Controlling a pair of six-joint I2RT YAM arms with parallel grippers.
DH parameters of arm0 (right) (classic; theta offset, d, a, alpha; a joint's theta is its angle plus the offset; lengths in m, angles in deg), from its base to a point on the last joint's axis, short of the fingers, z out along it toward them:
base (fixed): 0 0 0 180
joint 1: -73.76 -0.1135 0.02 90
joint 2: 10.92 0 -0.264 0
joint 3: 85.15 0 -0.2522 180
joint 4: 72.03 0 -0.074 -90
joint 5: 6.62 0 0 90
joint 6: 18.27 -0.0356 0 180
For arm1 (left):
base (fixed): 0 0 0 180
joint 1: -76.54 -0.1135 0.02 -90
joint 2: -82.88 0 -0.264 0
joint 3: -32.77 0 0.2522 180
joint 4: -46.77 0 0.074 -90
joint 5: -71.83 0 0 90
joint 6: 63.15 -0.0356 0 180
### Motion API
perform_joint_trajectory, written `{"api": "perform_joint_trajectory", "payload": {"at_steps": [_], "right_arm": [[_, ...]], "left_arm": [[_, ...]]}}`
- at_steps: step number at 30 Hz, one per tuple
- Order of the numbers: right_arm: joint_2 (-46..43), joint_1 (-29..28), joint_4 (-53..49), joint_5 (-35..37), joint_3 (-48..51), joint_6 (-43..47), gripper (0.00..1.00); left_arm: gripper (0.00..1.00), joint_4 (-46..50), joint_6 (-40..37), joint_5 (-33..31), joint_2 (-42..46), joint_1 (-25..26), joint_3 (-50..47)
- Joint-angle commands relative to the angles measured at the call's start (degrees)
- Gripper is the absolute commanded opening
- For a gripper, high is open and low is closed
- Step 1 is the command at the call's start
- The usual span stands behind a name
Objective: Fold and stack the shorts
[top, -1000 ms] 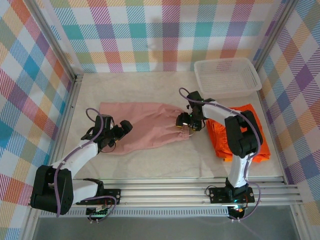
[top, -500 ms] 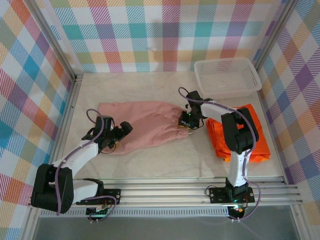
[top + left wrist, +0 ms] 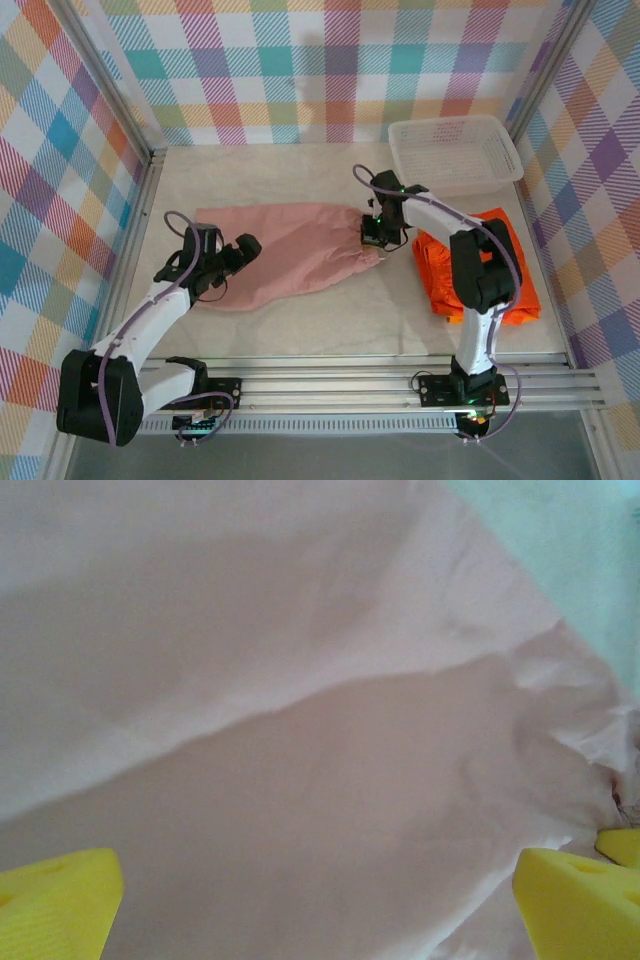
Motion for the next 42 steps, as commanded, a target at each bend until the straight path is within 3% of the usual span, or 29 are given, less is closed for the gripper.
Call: {"api": "perform_joint_trajectory", "payload": {"at_steps": [1, 10, 13, 21, 28, 42], "right_arm": [[-5.5, -0.3, -11.9, 6.6, -6.6, 6.6, 0.0], [-6.4, -1.7, -28.8, 23.8, -19.6, 14.4, 0.0], [-6.0, -2.1, -31.2, 27.1, -23.1, 15.3, 0.0], [-2.5, -2.7, -37.0, 33.8, -32.9, 17.9, 0.0], [0.5, -3.0, -40.2, 36.7, -39.9, 19.3, 0.0], [8.8, -5.6, -47.6, 42.3, -56.6, 19.5, 0.0]], "left_arm": [[1.0, 4.6, -3.0, -2.1, 2.3, 0.4, 2.5], [1.0, 2.8, -3.6, 1.4, 0.8, 0.5, 2.5], [0.93, 1.5, -3.5, 4.0, -2.0, 0.6, 2.9], [0.33, -8.3, 1.0, 9.7, -12.2, 2.9, 1.5], [0.02, -14.2, 5.2, 8.5, -19.9, 9.0, -0.5], [0.0, -19.6, 8.9, 4.3, -27.8, 18.3, -3.6]]}}
